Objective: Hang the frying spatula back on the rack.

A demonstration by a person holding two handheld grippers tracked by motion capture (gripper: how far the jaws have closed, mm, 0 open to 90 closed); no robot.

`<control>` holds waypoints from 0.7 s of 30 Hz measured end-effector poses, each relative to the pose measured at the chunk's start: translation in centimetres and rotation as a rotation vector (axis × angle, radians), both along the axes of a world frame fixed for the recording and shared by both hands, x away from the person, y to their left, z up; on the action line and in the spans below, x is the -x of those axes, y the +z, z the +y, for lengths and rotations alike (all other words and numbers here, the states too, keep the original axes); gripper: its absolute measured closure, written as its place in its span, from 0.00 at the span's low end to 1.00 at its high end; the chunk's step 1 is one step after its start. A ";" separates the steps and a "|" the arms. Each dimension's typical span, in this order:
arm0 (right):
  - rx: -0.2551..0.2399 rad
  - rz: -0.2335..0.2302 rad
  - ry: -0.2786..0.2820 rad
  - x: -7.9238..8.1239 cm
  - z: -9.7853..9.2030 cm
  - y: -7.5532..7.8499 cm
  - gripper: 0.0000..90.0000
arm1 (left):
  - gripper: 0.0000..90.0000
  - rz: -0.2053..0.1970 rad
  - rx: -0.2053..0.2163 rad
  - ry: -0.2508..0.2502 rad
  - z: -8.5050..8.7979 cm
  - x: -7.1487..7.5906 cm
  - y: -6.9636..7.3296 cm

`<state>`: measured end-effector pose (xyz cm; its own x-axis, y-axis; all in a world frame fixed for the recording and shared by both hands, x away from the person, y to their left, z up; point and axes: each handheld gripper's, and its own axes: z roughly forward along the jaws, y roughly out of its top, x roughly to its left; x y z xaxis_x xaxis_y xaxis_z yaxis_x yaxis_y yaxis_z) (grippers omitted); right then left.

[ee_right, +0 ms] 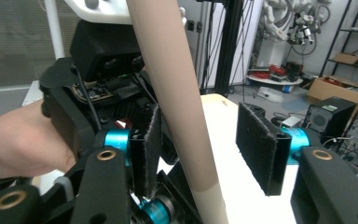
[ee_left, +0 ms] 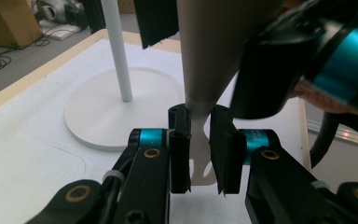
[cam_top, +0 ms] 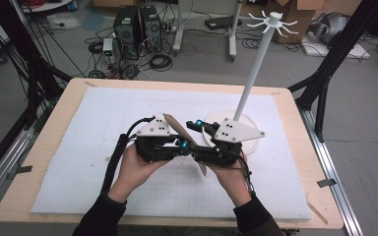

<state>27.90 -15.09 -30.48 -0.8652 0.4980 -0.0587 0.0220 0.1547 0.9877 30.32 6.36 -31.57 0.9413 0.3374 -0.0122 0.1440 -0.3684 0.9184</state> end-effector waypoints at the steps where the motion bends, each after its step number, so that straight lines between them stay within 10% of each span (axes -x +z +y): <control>1: 0.004 -0.005 -0.006 0.0 0.1 0.0 0.60 | 0.87 0.004 0.001 0.007 -0.1 0.0 0.0; 6: -0.004 -0.024 -0.007 0.1 0.0 0.1 0.77 | 0.86 0.016 0.016 0.014 0.0 -0.1 0.0; 21: -0.099 0.040 0.061 -0.8 -2.1 0.7 0.82 | 0.80 -0.039 0.059 -0.045 0.6 0.3 0.2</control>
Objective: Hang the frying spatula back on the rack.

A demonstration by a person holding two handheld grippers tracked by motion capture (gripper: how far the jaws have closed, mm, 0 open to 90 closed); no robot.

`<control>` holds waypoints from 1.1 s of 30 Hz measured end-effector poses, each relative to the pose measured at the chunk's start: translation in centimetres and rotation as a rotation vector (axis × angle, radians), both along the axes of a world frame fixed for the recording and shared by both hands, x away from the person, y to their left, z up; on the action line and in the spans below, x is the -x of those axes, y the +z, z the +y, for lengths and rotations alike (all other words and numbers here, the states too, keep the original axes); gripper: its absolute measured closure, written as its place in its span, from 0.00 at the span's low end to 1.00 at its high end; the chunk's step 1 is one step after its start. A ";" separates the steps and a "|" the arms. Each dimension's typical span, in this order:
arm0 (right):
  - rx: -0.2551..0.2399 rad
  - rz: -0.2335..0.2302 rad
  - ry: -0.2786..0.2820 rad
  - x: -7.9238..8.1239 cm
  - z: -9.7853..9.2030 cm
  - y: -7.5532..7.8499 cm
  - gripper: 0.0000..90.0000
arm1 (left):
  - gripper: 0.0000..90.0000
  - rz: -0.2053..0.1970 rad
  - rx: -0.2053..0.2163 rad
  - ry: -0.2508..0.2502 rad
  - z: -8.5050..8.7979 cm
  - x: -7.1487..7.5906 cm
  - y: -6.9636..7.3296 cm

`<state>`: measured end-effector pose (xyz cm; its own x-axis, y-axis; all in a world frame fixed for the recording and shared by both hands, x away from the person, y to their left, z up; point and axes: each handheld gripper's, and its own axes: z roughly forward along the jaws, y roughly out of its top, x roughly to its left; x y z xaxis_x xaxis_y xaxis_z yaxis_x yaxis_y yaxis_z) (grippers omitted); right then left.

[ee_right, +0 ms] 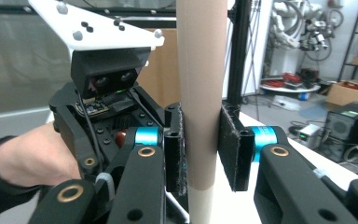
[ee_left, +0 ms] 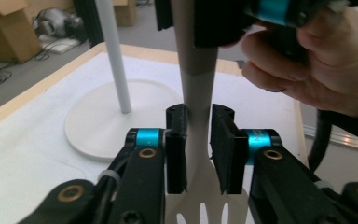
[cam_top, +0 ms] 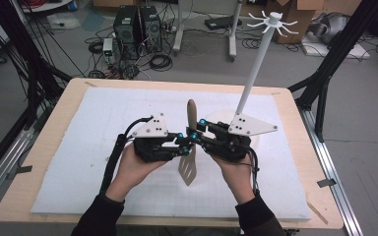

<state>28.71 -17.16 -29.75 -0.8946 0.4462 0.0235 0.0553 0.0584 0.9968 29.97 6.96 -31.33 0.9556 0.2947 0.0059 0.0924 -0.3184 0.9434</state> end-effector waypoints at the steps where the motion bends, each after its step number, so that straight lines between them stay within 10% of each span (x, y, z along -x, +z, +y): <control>1: -0.003 0.003 0.003 0.0 -0.1 0.1 0.82 | 0.77 0.001 0.009 -0.010 0.2 0.0 0.1; 10: 0.004 0.000 0.187 -0.3 -0.8 0.8 0.82 | 0.53 -0.013 0.111 -0.163 2.2 -0.3 -0.2; 22: -0.010 -0.006 0.457 -0.1 0.0 1.5 0.82 | 0.58 0.005 0.213 -0.416 1.6 -0.3 -0.7; 33: -0.021 0.016 0.550 -0.2 0.2 1.5 0.82 | 0.71 -0.011 0.224 -0.475 1.3 0.0 -0.7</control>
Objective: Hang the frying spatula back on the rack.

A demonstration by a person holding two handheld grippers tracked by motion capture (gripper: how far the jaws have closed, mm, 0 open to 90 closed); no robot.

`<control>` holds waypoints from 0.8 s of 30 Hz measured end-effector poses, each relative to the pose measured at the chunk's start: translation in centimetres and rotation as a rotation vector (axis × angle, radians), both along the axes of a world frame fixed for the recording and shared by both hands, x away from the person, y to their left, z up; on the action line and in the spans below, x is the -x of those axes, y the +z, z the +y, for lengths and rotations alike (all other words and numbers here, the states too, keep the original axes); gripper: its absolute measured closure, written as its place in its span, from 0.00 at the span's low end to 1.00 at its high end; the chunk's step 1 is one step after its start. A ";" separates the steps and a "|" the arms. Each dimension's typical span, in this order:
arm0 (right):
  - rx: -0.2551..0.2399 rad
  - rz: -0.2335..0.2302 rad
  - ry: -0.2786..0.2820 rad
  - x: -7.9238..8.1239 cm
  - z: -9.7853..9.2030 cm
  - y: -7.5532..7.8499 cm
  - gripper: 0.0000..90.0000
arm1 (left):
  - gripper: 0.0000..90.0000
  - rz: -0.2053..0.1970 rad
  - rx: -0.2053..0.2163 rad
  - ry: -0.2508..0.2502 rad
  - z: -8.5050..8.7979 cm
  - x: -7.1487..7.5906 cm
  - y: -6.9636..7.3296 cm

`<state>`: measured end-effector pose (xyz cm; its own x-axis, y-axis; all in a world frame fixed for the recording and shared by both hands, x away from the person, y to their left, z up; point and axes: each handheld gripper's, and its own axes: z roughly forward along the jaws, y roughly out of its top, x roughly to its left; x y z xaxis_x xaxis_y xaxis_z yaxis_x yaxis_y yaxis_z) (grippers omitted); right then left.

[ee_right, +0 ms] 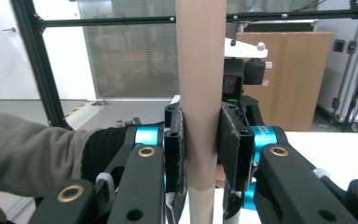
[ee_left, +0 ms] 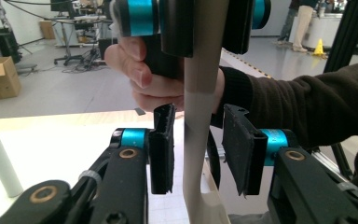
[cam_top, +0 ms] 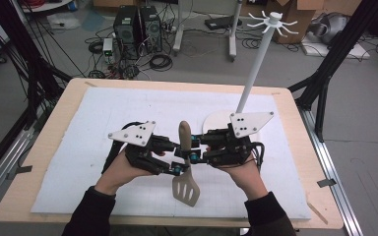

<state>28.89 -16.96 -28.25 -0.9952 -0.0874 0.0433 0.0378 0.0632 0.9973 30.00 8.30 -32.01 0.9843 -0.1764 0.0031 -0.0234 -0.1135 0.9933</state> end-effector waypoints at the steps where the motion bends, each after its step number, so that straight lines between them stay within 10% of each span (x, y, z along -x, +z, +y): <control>1: 0.000 0.000 0.000 0.0 0.0 0.0 0.82 | 0.71 -0.002 -0.001 -0.001 0.0 0.0 0.0; 24: -0.002 -0.009 -0.015 0.0 -0.2 0.1 0.81 | 0.86 -0.037 0.001 0.049 0.1 0.3 0.3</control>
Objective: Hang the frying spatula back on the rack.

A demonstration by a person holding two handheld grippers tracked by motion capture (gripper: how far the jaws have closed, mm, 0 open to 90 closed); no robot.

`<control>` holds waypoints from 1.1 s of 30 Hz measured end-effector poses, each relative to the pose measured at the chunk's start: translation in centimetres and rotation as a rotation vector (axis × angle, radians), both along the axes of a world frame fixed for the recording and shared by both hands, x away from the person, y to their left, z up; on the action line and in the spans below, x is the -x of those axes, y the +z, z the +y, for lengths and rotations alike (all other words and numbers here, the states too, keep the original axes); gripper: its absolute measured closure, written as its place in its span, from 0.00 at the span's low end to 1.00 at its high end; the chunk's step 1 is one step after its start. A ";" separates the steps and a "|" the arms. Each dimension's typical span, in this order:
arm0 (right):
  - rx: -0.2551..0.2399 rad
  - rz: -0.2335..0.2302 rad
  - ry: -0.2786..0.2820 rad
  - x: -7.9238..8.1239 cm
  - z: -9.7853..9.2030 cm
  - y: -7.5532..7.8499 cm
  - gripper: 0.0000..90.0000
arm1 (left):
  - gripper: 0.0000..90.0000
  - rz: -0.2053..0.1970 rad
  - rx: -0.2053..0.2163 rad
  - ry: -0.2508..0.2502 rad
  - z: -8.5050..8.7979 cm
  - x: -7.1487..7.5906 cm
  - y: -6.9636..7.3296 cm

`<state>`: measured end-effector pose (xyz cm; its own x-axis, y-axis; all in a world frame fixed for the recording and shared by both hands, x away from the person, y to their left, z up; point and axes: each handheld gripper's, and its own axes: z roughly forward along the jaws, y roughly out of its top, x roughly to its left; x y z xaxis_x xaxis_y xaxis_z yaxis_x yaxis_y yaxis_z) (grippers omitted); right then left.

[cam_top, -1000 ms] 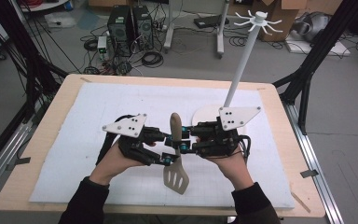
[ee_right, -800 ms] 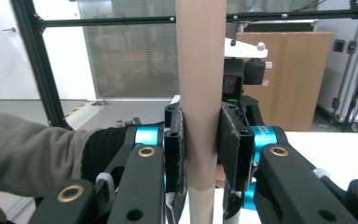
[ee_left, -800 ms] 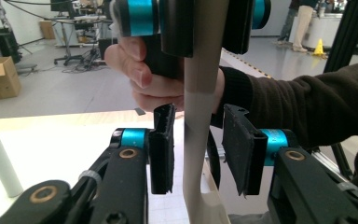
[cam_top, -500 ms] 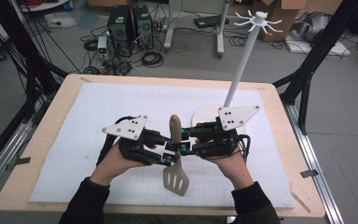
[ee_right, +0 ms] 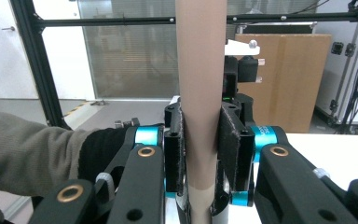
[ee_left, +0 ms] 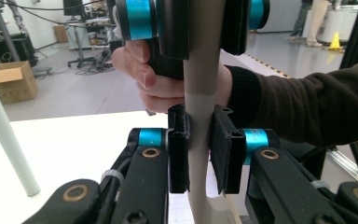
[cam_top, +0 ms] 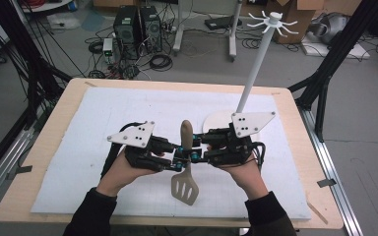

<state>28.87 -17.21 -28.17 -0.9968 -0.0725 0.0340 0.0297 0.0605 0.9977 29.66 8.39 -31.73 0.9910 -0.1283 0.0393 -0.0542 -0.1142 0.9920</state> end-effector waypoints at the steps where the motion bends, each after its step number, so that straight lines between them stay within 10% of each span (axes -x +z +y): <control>1: -0.001 -0.006 -0.009 0.1 0.0 0.0 0.81 | 0.87 0.004 0.003 0.017 -0.1 0.1 0.0; 11: -0.007 -0.038 -0.201 0.9 -0.5 0.3 0.73 | 0.87 -0.026 -0.050 0.171 -0.4 0.5 0.3; 23: -0.001 -0.014 -0.310 1.1 -0.6 -0.6 0.56 | 0.87 -0.001 -0.050 0.229 -0.7 0.6 0.7; 33: -0.008 -0.044 -0.289 1.3 -0.5 -0.5 0.83 | 0.87 0.008 -0.050 0.223 -0.7 0.5 0.6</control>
<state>27.58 -17.73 -28.65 -0.9767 0.2146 -0.0093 0.0011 0.0483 0.9988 29.16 7.68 -31.14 0.9952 0.0927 0.0306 -0.0143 -0.1711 0.9852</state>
